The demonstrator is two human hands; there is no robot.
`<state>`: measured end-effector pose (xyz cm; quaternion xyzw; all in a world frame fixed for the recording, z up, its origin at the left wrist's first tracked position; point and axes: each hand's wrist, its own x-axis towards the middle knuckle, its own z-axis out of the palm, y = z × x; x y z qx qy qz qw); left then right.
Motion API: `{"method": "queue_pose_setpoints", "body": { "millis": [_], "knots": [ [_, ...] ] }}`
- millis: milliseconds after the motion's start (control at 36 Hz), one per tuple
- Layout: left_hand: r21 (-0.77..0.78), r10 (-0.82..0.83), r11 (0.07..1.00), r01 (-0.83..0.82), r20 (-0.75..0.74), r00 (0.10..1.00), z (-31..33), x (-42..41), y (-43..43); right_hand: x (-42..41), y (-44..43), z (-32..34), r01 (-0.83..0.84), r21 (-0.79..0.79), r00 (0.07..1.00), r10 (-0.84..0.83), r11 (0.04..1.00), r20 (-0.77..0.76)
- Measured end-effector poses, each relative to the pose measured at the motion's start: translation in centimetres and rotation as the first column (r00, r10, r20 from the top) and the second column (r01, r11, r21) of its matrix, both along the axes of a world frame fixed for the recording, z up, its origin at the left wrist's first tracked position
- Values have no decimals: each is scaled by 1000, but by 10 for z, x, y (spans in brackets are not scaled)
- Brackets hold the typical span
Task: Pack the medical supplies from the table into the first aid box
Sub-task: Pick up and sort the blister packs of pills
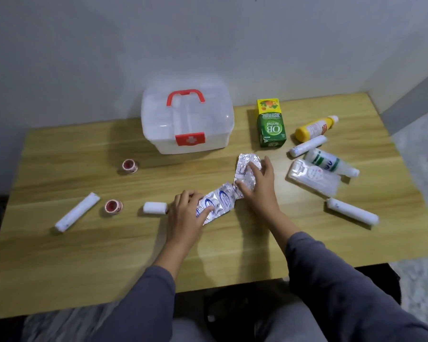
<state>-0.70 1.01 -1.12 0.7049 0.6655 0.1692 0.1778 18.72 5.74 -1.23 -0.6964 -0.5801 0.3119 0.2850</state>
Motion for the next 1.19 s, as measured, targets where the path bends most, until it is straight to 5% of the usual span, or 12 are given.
{"method": "queue_pose_setpoints", "body": {
  "millis": [389, 667, 917, 1194],
  "knots": [
    [-149, 192, 977, -150, 329, 925, 5, 7, 2, -2, 10, 10, 66, -75, 989, -75, 995, -128],
    [-181, 241, 967, -181, 412, 879, 5, 3, -2, -7, 5, 21, 39, -102, 983, -57, 994, -177],
    [-360, 281, 929, -81, 546, 790, 16, 6, -4, 2, 0, 36, 39, -143, 970, -72, 989, -234],
    [-380, 217, 923, 60, 641, 737, 59, 55, 26, 61, -2, 84, 193, -61, 944, -202, 979, -260]
  ]
}}
